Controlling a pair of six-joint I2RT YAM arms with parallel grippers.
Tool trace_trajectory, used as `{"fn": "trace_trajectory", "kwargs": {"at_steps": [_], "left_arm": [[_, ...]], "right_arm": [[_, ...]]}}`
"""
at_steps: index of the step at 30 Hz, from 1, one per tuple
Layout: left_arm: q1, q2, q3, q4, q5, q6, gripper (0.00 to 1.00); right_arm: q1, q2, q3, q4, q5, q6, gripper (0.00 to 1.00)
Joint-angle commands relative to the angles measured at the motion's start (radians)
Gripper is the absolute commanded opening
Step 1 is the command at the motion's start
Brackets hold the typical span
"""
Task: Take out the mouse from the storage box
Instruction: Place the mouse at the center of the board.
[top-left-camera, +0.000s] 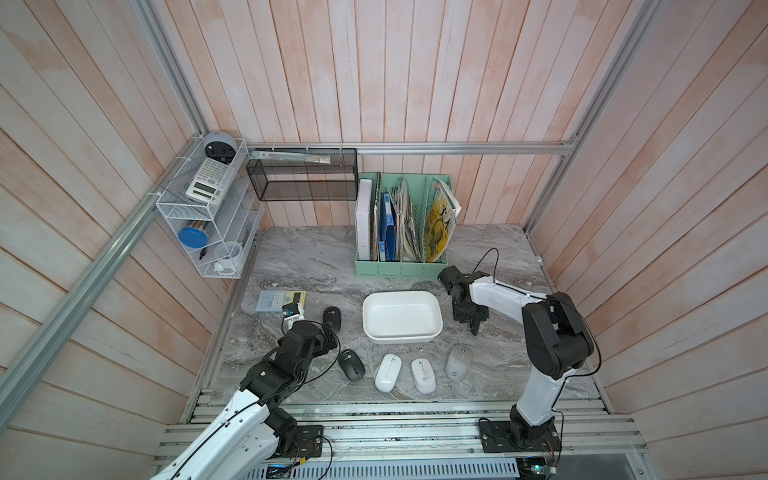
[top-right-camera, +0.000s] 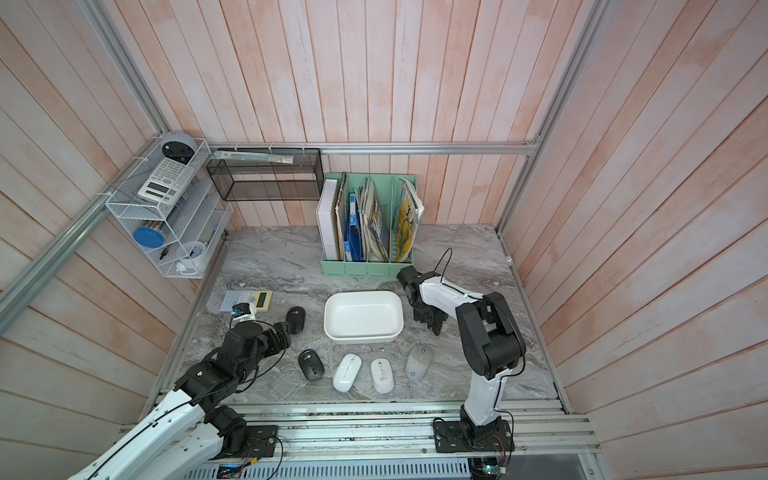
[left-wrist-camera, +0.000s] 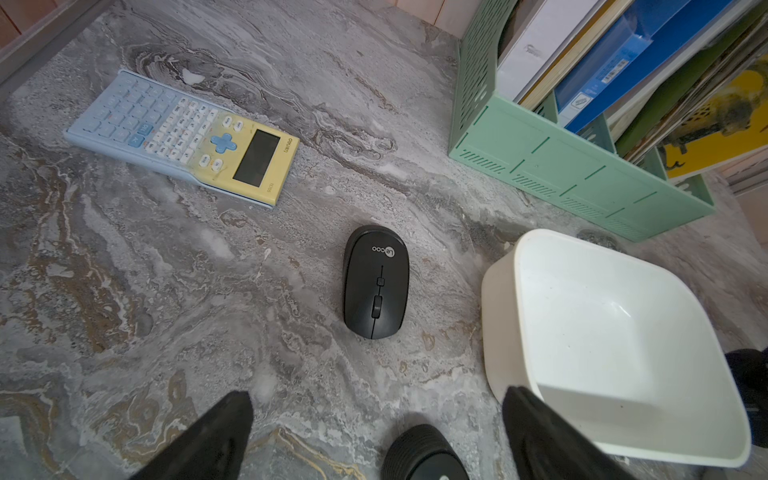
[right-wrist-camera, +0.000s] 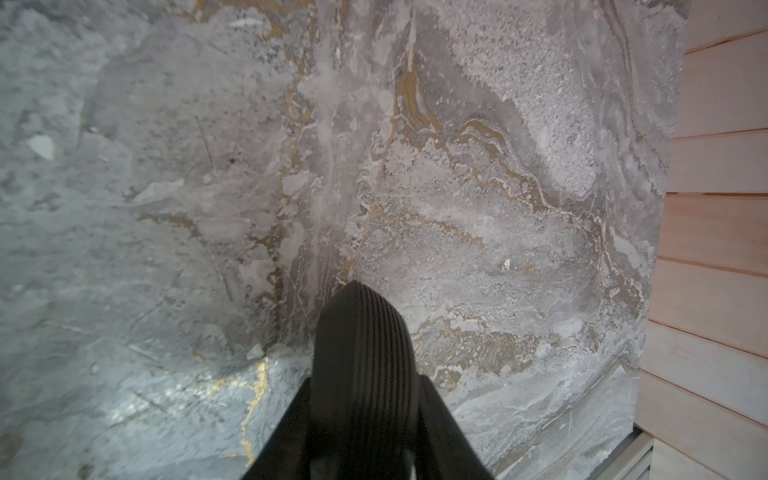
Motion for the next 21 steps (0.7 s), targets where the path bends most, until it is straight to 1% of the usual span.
{"fn": "trace_trajectory", "kwargs": {"at_steps": [1, 7, 17, 19, 21], "left_arm": [[0.006, -0.004, -0.012, -0.006, -0.014, 0.014, 1.00], [0.005, -0.003, -0.013, -0.005, -0.015, 0.013, 1.00], [0.005, -0.004, -0.013, -0.007, -0.017, 0.012, 1.00], [0.005, -0.006, -0.013, -0.006, -0.017, 0.012, 1.00], [0.005, -0.004, -0.013, -0.006, -0.018, 0.011, 1.00]], "right_arm": [[-0.004, 0.016, 0.022, -0.013, -0.001, 0.017, 0.44], [0.005, 0.017, 0.026, -0.011, -0.014, 0.014, 0.56], [0.023, -0.012, 0.035, -0.009, -0.041, 0.009, 0.58], [0.025, -0.021, 0.036, -0.009, -0.050, 0.009, 0.60], [0.029, -0.038, 0.033, -0.003, -0.073, -0.002, 0.65]]}}
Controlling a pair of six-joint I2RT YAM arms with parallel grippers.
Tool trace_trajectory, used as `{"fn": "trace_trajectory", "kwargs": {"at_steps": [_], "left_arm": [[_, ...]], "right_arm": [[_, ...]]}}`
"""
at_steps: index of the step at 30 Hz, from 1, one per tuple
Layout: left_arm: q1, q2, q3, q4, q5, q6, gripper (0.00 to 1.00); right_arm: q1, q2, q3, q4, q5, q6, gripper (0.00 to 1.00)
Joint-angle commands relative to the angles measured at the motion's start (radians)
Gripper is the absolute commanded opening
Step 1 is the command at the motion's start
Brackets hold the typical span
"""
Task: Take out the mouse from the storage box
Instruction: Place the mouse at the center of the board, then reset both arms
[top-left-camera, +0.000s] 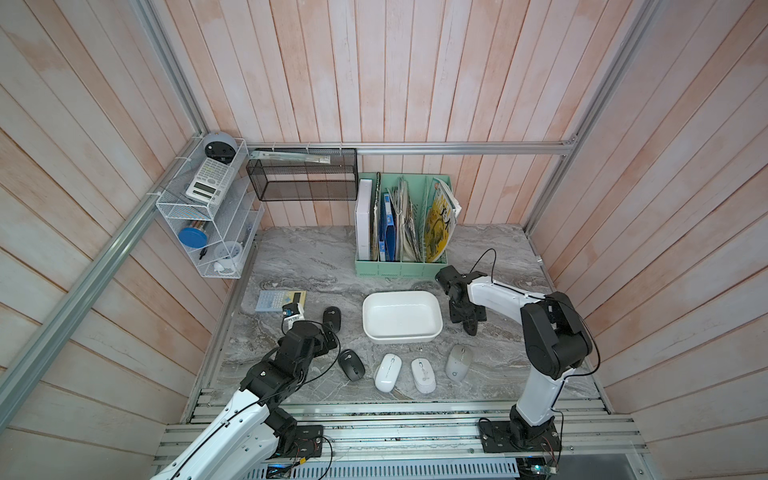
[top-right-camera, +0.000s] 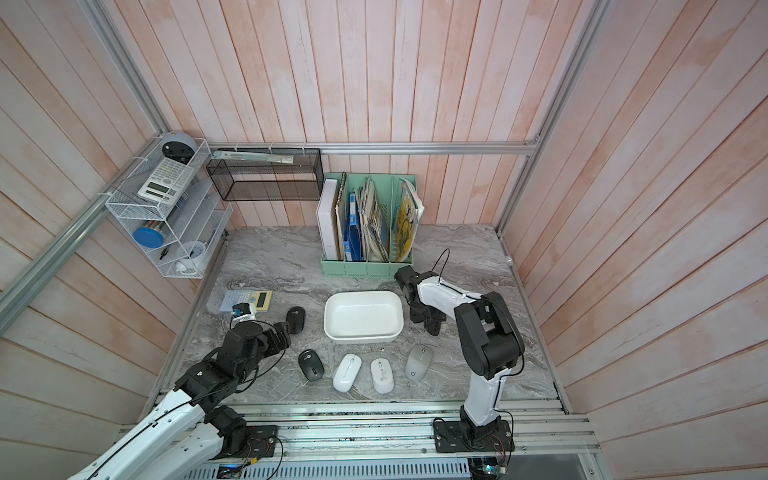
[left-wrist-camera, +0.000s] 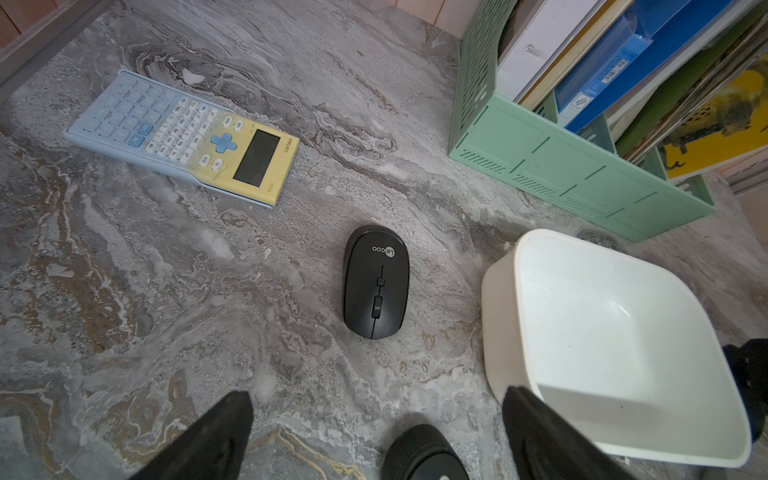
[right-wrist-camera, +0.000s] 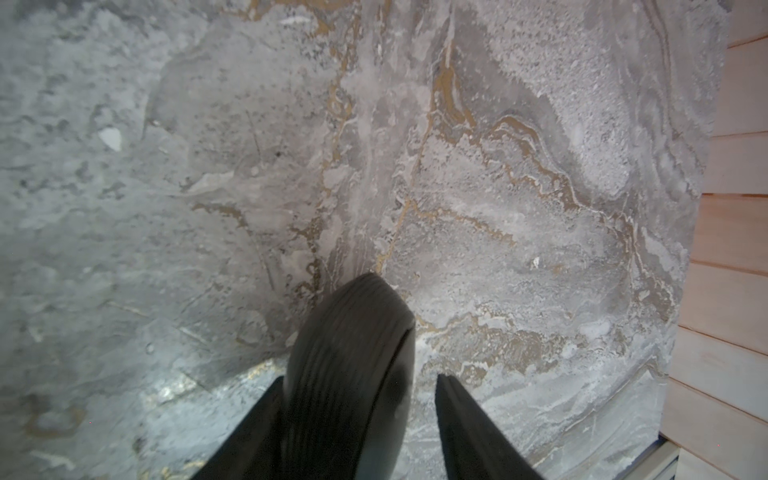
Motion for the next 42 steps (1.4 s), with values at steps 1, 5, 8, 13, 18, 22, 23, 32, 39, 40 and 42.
{"fn": "trace_trajectory", "kwargs": {"at_steps": [1, 5, 8, 13, 18, 22, 23, 32, 39, 40, 42], "left_arm": [[0.005, -0.004, -0.013, -0.006, -0.018, 0.011, 1.00], [0.005, -0.006, -0.013, -0.005, -0.022, 0.013, 1.00], [0.005, -0.009, -0.013, -0.007, -0.027, 0.012, 1.00], [0.005, -0.018, -0.011, -0.012, -0.031, 0.015, 1.00], [0.004, -0.070, -0.008, -0.069, -0.022, -0.004, 1.00], [0.001, -0.153, -0.023, -0.091, -0.002, -0.031, 1.00], [0.002, -0.173, -0.028, -0.094, -0.007, -0.042, 1.00], [0.000, -0.208, -0.065, -0.021, -0.116, -0.150, 1.00], [0.004, 0.045, 0.038, 0.239, -0.350, 0.019, 1.00], [0.010, 0.084, 0.047, 0.289, -0.373, 0.056, 1.00], [0.052, 0.162, 0.049, 0.436, -0.373, 0.159, 1.00]], "right_arm": [[0.010, -0.045, 0.019, 0.000, -0.048, -0.020, 0.67], [0.010, -0.102, 0.019, -0.010, -0.076, -0.035, 0.72], [0.010, -0.171, 0.008, -0.016, -0.088, -0.046, 0.74], [0.013, -0.335, 0.000, -0.046, -0.138, -0.099, 0.76], [0.021, -0.590, -0.045, -0.020, -0.163, -0.129, 0.77], [0.023, -0.852, -0.222, 0.158, -0.166, -0.124, 0.80], [0.022, -0.917, -0.273, 0.200, -0.165, -0.121, 0.82], [0.020, -1.226, -0.605, 0.426, -0.108, -0.079, 0.94], [0.019, -1.208, -0.689, 0.517, -0.047, -0.087, 0.98], [0.017, -1.204, -0.697, 0.536, -0.014, -0.103, 0.98], [0.013, -1.185, -0.702, 0.582, 0.087, -0.143, 0.98]]}}
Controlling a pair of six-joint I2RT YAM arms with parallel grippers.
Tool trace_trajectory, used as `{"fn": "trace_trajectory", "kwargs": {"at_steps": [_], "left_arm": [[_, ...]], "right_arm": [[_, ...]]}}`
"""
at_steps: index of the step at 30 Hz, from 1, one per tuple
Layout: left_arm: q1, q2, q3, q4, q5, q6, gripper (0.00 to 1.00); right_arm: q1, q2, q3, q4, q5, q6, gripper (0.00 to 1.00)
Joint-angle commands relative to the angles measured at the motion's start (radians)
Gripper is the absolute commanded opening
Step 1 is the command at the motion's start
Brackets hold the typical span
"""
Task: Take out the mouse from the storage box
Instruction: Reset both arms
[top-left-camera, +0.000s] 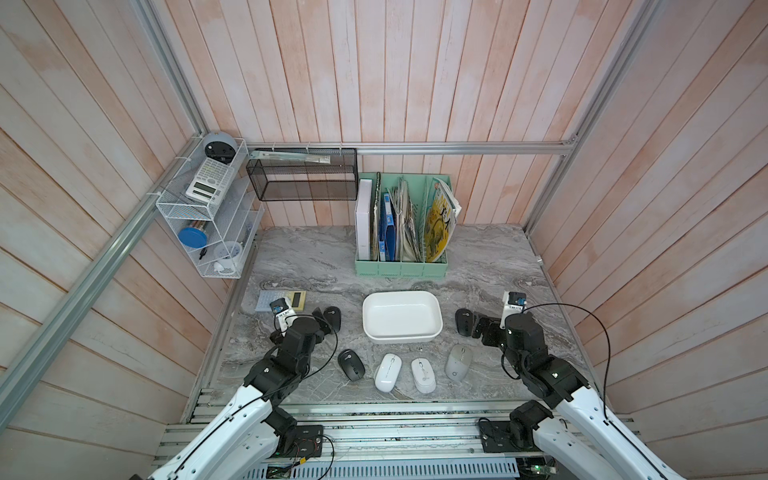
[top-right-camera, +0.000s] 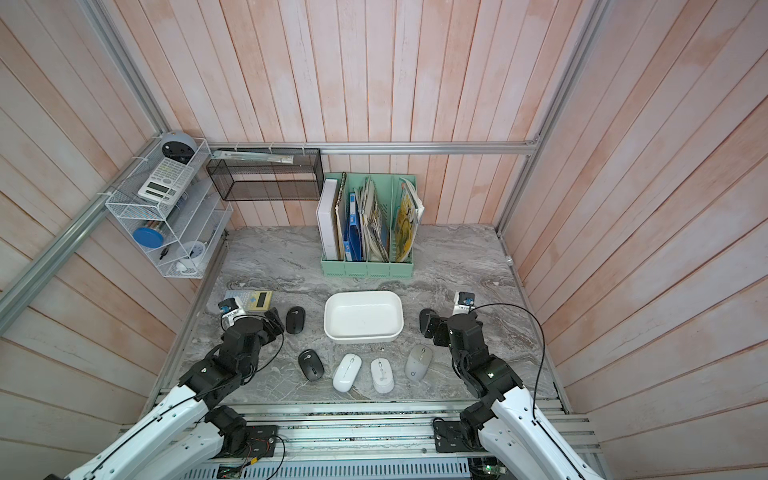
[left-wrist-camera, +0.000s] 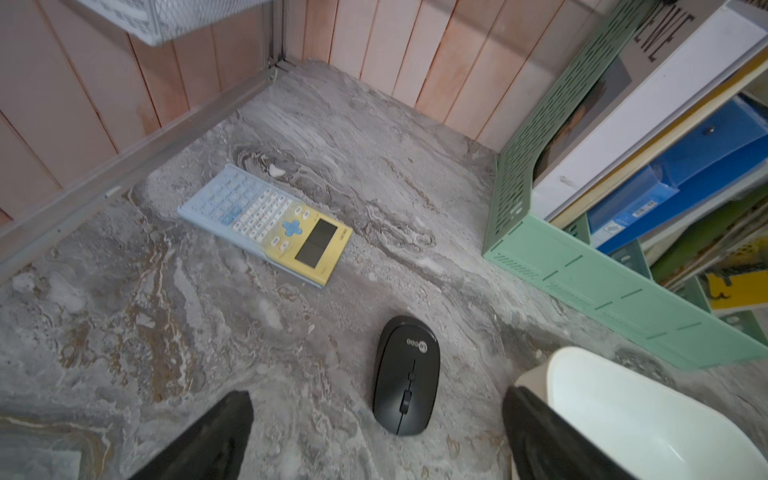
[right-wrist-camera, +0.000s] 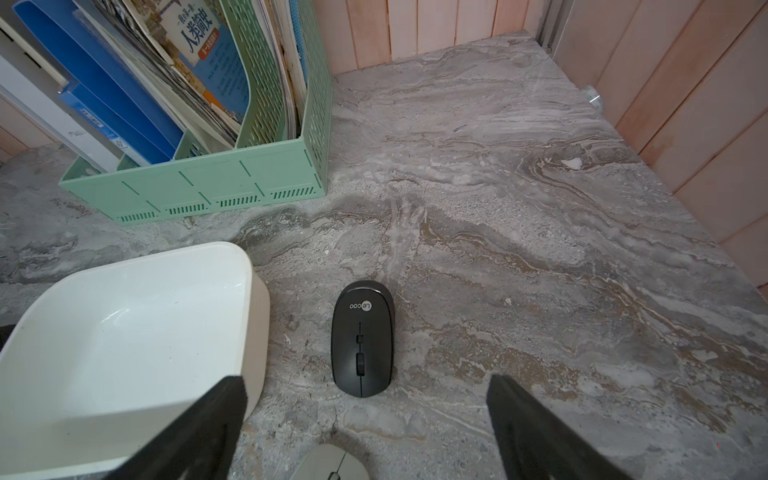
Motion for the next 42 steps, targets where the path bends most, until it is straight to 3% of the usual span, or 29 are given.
{"fn": "trace_trajectory", "kwargs": {"at_steps": [1, 3, 6, 10, 16, 22, 24, 27, 28, 30, 31, 32, 35, 37, 39, 42], "left_arm": [[0.071, 0.082, 0.030, 0.279, -0.079, 0.179, 1.00], [0.177, 0.126, 0.015, 0.370, -0.033, 0.208, 1.00], [0.298, 0.202, -0.018, 0.496, 0.003, 0.272, 1.00], [0.340, 0.295, -0.127, 0.775, 0.034, 0.447, 1.00], [0.387, 0.491, -0.282, 1.173, 0.141, 0.517, 1.00], [0.422, 0.586, -0.330, 1.405, 0.188, 0.593, 1.00], [0.430, 0.675, -0.330, 1.505, 0.205, 0.601, 1.00], [0.459, 0.811, -0.293, 1.567, 0.249, 0.584, 1.00], [0.465, 0.826, -0.283, 1.577, 0.255, 0.588, 1.00], [0.486, 0.752, -0.234, 1.364, 0.297, 0.560, 1.00], [0.492, 0.759, -0.220, 1.347, 0.302, 0.557, 1.00], [0.494, 0.789, -0.203, 1.364, 0.294, 0.556, 1.00], [0.495, 0.762, -0.135, 1.189, 0.246, 0.536, 1.00], [0.495, 0.788, -0.157, 1.275, 0.224, 0.537, 1.00], [0.495, 0.770, -0.151, 1.237, 0.228, 0.528, 1.00], [0.494, 0.777, -0.154, 1.249, 0.224, 0.533, 1.00]], "right_arm": [[-0.005, 0.023, -0.014, 0.137, 0.189, -0.070, 0.98], [-0.016, 0.051, -0.029, 0.232, 0.284, -0.145, 0.98], [-0.063, 0.105, -0.038, 0.328, 0.325, -0.218, 0.98], [-0.135, 0.217, -0.119, 0.554, 0.335, -0.298, 0.98], [-0.180, 0.460, -0.171, 0.847, 0.444, -0.354, 0.97], [-0.206, 0.690, -0.270, 1.299, 0.349, -0.458, 0.98], [-0.225, 0.768, -0.313, 1.502, 0.282, -0.491, 0.97], [-0.235, 0.873, -0.316, 1.624, 0.208, -0.520, 0.98], [-0.235, 0.901, -0.312, 1.652, 0.191, -0.532, 0.98], [-0.240, 0.950, -0.302, 1.682, 0.144, -0.542, 0.98], [-0.242, 0.955, -0.298, 1.680, 0.130, -0.549, 0.98], [-0.252, 0.943, -0.298, 1.651, 0.111, -0.538, 0.98], [-0.326, 0.941, -0.266, 1.539, -0.003, -0.464, 0.98], [-0.335, 0.962, -0.225, 1.496, -0.016, -0.468, 0.97], [-0.363, 0.928, -0.176, 1.347, -0.063, -0.436, 0.97], [-0.371, 0.933, -0.154, 1.325, -0.017, -0.412, 0.98]]}}
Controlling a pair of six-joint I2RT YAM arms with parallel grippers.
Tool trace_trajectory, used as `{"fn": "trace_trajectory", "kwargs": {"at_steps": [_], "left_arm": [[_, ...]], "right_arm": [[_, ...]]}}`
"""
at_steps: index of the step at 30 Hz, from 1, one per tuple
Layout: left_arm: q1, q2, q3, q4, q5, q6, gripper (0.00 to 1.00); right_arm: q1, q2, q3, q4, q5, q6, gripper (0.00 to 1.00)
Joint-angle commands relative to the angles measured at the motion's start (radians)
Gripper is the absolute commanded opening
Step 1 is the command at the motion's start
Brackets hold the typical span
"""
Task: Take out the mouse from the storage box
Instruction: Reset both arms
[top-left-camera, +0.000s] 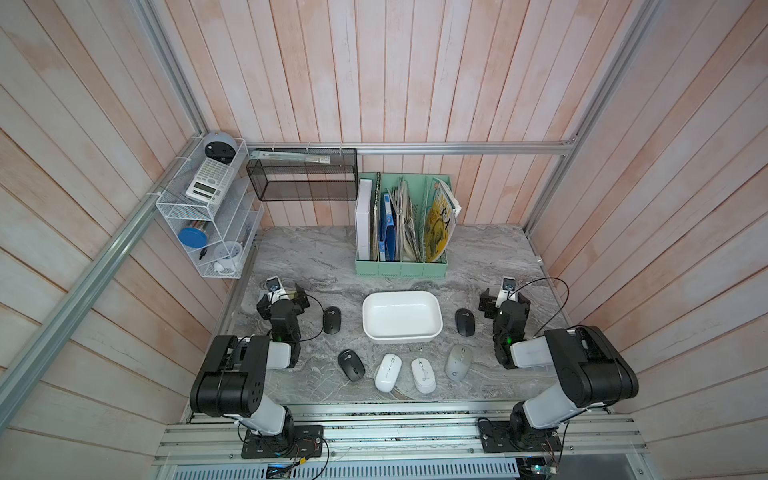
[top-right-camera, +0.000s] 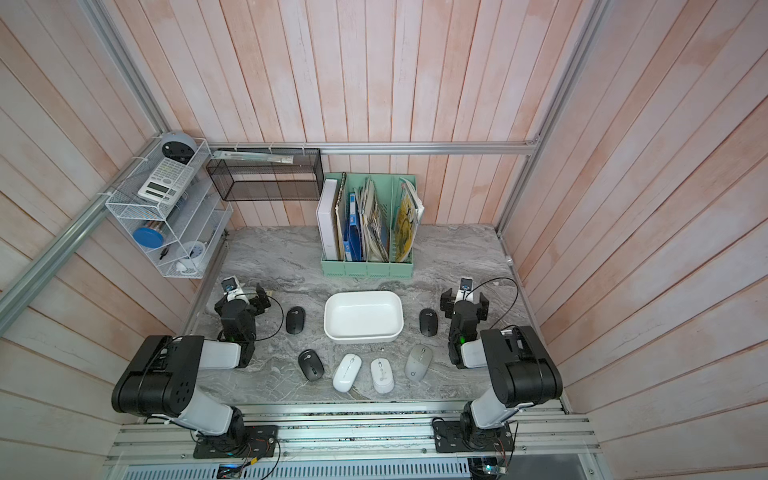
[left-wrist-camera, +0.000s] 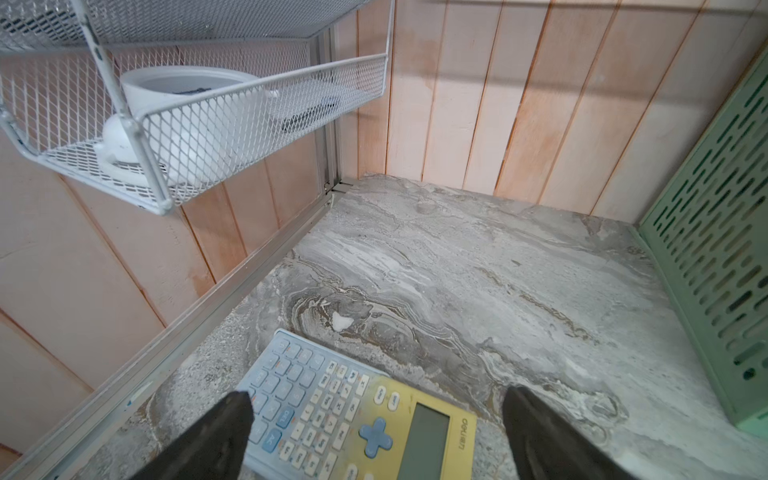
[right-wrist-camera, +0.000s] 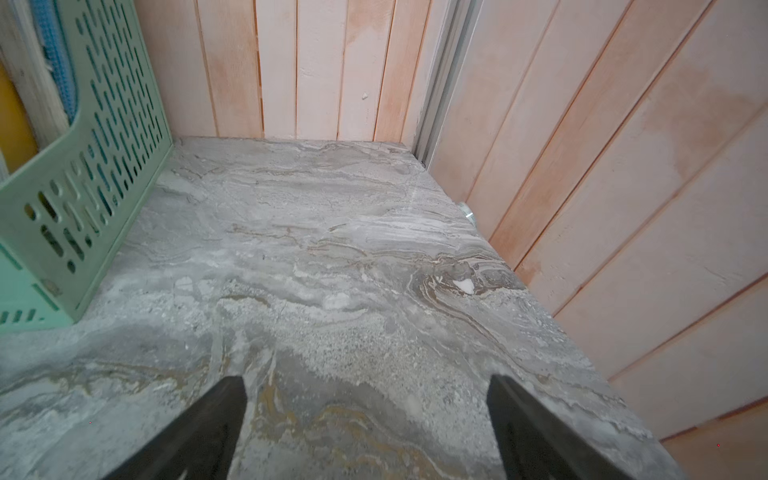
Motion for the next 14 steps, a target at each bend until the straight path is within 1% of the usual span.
{"fn": "trace_trajectory", "kwargs": {"at_steps": [1, 4, 5, 6, 8, 14], "left_arm": [[0.001, -0.001, -0.004, -0.012, -0.020, -0.008, 1.00], [-0.043, 0.010, -0.006, 0.010, -0.045, 0.042, 1.00], [-0.043, 0.008, -0.009, 0.016, -0.036, 0.044, 1.00], [-0.041, 0.009, 0.004, -0.011, -0.013, 0.047, 1.00], [0.009, -0.002, 0.027, -0.075, 0.090, 0.017, 1.00], [-0.004, 0.000, 0.011, -0.040, 0.062, 0.032, 1.00]], "right_arm": [[-0.011, -0.012, 0.019, -0.096, -0.022, 0.042, 0.97], [-0.011, -0.011, 0.019, -0.093, -0.018, 0.043, 0.97], [-0.011, -0.009, 0.018, -0.089, -0.019, 0.043, 0.98], [-0.010, -0.010, 0.019, -0.092, -0.019, 0.042, 0.98], [-0.011, -0.010, 0.018, -0.089, -0.019, 0.043, 0.98], [-0.011, -0.011, 0.018, -0.091, -0.018, 0.042, 0.97]]}}
